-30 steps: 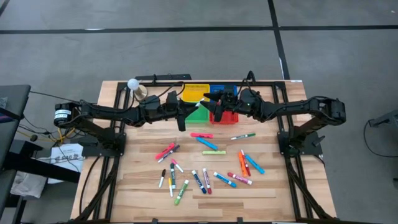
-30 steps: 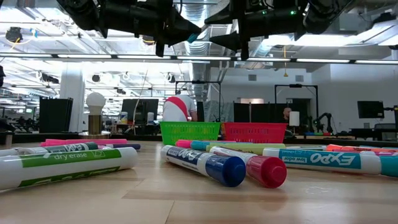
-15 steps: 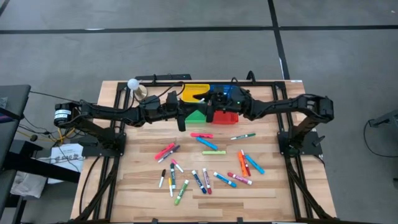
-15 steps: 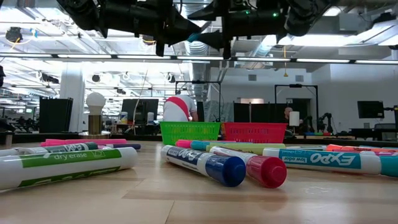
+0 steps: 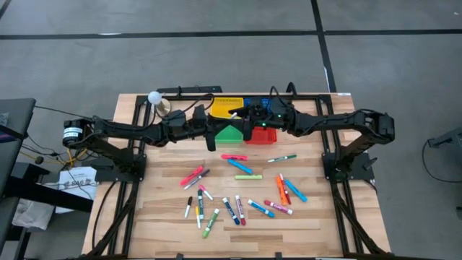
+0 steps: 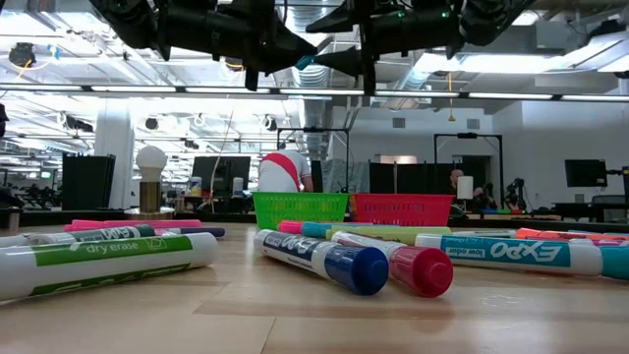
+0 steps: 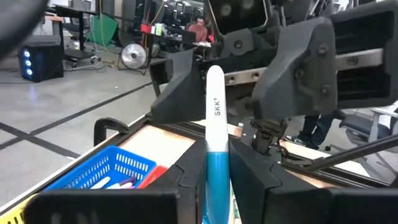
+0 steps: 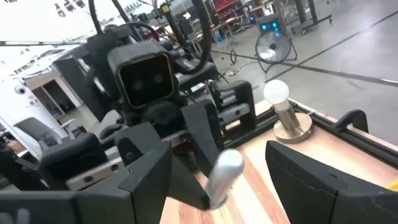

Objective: Pick & Place Markers
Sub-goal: Put the small blue highlighter pen into the blue bin

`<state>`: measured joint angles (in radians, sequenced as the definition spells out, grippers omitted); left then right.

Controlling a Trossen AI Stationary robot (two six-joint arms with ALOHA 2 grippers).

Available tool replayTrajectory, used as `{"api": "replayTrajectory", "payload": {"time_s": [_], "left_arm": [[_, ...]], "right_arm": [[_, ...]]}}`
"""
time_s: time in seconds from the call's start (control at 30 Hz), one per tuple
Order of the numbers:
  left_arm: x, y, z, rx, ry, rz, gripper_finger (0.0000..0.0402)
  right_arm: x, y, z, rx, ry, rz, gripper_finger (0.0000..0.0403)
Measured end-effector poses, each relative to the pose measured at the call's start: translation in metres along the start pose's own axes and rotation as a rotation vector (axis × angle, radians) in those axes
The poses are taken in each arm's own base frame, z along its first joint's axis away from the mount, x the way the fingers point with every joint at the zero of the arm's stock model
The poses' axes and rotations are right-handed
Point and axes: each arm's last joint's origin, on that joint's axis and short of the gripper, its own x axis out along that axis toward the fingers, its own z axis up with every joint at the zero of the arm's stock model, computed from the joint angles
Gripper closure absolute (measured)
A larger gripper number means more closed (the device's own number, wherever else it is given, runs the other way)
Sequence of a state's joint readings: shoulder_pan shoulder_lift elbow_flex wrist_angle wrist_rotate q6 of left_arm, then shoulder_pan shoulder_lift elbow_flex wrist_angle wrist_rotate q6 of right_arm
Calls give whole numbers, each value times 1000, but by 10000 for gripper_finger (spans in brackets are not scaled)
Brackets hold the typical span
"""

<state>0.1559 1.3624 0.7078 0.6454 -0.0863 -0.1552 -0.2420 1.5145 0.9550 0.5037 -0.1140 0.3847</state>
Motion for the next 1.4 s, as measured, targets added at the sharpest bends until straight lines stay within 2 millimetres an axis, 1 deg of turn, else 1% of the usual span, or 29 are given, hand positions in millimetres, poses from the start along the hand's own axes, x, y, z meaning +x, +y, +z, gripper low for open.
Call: {"api": "replayTrajectory", "payload": {"time_s": [0.2,0.3,0.43,0.73,0.83,1.07,1.17,1.3,1.4], "left_arm": [[0,0,1,-7,-6,0,341],[0,0,1,-7,-6,-1,341],[0,0,1,-8,-6,0,341],[0,0,1,-8,-6,1,341],[0,0,0,-7,-5,0,339],[0,0,1,-7,-7,1,310],[0,0,1,24,-7,1,292],[0,2,1,78,-14,65,261],[0,7,2,126,-18,132,237]], "right_arm": [[0,-1,0,0,1,-7,157],[0,-1,0,0,0,-9,176],[0,-1,0,-1,0,-9,221],[0,0,0,-24,1,-6,343],[0,0,0,-26,1,-1,373],[0,-1,-1,-27,1,-11,377],[0,-1,0,-26,0,-14,373],[0,-4,0,-26,-1,-25,372],[-1,-10,1,-25,4,-45,376]]}}
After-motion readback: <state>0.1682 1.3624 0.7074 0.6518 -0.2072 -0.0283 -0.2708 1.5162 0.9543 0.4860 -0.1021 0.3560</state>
